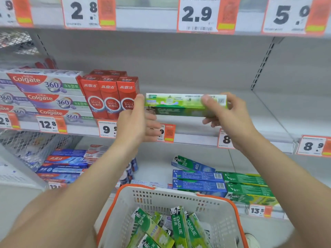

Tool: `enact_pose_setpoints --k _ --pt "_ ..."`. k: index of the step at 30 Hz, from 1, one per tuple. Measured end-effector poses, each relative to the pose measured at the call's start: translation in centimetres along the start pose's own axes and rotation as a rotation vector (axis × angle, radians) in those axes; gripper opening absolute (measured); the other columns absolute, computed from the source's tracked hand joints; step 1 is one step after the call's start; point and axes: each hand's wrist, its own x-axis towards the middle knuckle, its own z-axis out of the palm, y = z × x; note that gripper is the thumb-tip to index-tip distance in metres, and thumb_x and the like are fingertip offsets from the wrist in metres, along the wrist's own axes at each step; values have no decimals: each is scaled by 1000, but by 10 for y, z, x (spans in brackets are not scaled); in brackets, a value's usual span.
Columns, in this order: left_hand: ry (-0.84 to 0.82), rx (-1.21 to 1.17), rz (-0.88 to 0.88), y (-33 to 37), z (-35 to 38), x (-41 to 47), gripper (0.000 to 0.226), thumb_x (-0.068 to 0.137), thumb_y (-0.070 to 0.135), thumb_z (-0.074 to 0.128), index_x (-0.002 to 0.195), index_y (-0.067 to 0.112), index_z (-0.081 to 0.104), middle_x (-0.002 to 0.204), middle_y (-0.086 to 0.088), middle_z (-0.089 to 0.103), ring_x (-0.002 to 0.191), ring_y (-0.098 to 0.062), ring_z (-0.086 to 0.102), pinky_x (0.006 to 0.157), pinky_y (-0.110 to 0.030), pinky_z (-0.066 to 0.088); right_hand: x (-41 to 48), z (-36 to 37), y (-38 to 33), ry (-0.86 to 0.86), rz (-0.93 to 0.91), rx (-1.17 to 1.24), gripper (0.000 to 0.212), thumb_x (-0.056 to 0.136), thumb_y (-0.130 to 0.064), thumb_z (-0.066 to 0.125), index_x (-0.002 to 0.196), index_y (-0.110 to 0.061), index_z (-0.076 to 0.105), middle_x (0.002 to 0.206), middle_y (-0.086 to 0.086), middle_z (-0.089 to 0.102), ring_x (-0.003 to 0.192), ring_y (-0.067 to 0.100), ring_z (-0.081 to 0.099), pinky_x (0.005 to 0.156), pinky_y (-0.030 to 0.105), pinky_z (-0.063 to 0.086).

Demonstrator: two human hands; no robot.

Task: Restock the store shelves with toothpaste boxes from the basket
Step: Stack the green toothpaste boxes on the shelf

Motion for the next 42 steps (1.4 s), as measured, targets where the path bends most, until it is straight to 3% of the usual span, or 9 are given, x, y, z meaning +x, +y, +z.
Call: enact_pose_setpoints --k 4,9,15,18,21,25,30,36,42 --pt "82 238 210 -27 1 7 36 97 38 55 79 13 73 69 -5 74 58 -24 65 54 -34 55 22 -2 17 140 140 -294 55 84 -66 71 89 -11 72 81 6 77 78 26 71 71 35 50" --pt "94 574 451 -37 1 9 8 91 30 61 86 25 65 77 9 70 76 -16 69 76 -42 59 45 8 30 -9 81 -659 70 85 -83 56 66 -16 51 57 -2 48 57 20 49 59 35 35" --pt "10 830 702 -48 3 10 1 92 29 58 91 29 58 75 11 66 75 -19 65 68 -42 55 52 18 37 -406 -226 -687 20 101 -49 61 112 -31 65 87 -3 72 78 11 69 75 34 54" --pt "-170 920 692 -59 8 6 7 92 32 56 86 31 58 65 14 64 67 -13 63 66 -37 54 43 18 42 -222 -357 -945 27 106 -42 50 128 -33 64 122 5 66 113 32 60 97 42 47" --pt "-489 1177 610 -89 21 0 9 95 36 55 94 29 62 82 10 69 80 -20 66 70 -35 53 8 18 32 -72 -592 -870 26 96 -25 50 113 -22 71 105 5 62 99 28 57 89 42 47" --pt "-882 1549 424 -167 45 -6 24 99 34 54 117 21 64 117 -9 66 106 -34 64 84 -38 53 -43 14 28 -590 -311 -990 24 98 -19 50 103 -21 73 71 -14 59 76 10 61 77 34 49" --pt "-1133 1657 521 -275 63 -28 28 95 8 58 122 15 62 123 -12 64 112 -34 62 92 -45 52 -92 7 71 -1280 128 -1540 41 106 -25 42 147 -22 52 142 6 58 127 31 58 100 41 51" --pt "-1414 1902 752 -346 85 -46 92 90 13 76 164 13 21 171 -8 17 158 -31 14 125 -55 19 -104 11 105 -1275 93 -1470 41 107 -22 43 147 -21 49 140 9 56 120 32 61 92 44 53" --pt "-1470 1930 791 -347 111 -41 88 92 9 73 164 16 22 170 -4 25 152 -28 28 123 -49 22 -89 16 108 -1255 39 -1533 41 104 -25 45 144 -23 52 136 5 59 118 31 63 81 41 50"
